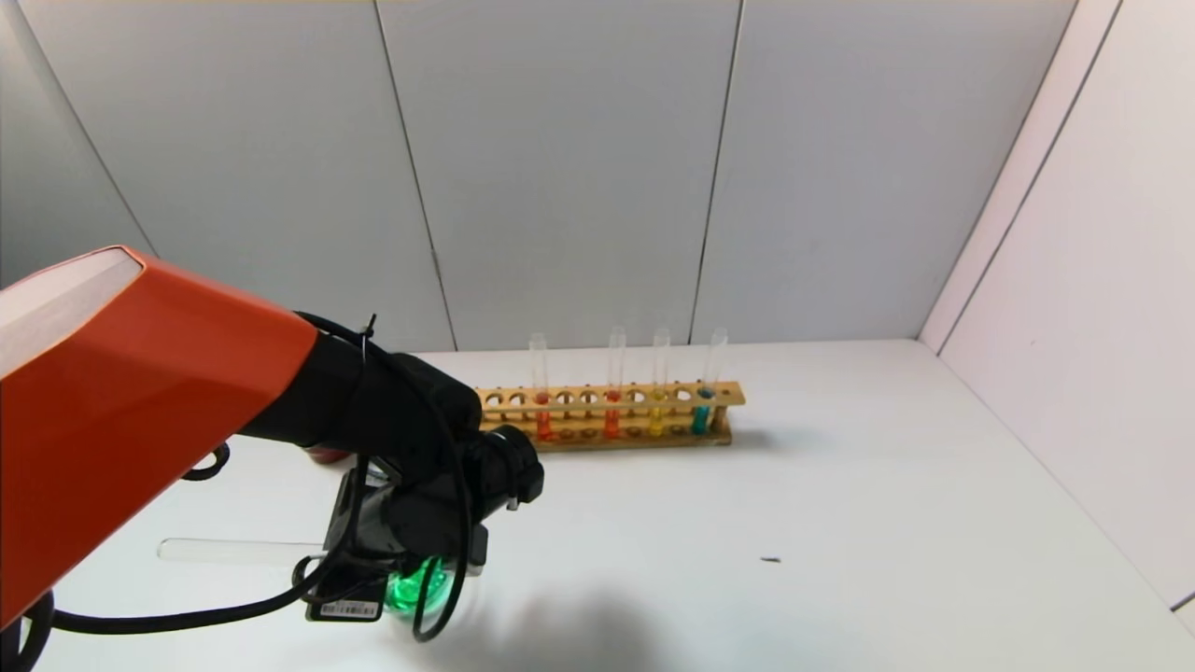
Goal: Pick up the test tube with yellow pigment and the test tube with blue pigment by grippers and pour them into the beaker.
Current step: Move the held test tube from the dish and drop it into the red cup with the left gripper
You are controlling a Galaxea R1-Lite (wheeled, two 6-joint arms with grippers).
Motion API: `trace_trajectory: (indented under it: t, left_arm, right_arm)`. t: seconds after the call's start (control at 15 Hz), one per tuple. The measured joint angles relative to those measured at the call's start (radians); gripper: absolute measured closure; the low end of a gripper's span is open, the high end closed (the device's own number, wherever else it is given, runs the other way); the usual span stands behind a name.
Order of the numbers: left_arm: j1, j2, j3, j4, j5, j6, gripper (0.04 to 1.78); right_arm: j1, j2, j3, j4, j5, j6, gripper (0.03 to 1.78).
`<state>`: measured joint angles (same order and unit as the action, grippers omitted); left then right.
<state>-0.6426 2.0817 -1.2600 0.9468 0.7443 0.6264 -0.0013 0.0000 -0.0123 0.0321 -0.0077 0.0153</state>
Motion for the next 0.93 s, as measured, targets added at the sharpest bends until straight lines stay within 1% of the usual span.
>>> trace_trajectory:
  t: [0.67, 0.8, 0.93]
  left_arm:
    - [-0.011, -0.006, 0.002, 0.021, -0.001, -0.014, 1.51]
    - [-0.011, -0.014, 0.006, 0.0, -0.037, -0.038, 1.51]
    - [-0.011, -0.028, 0.019, -0.024, -0.116, -0.124, 1.51]
  right_arm:
    - [0.0, 0.0, 0.0, 0.0, 0.0, 0.0, 0.11]
    - [0.0, 0.0, 0.0, 0.0, 0.0, 0.0, 0.11]
    - [0.0, 0.0, 0.0, 0.0, 0.0, 0.0, 0.11]
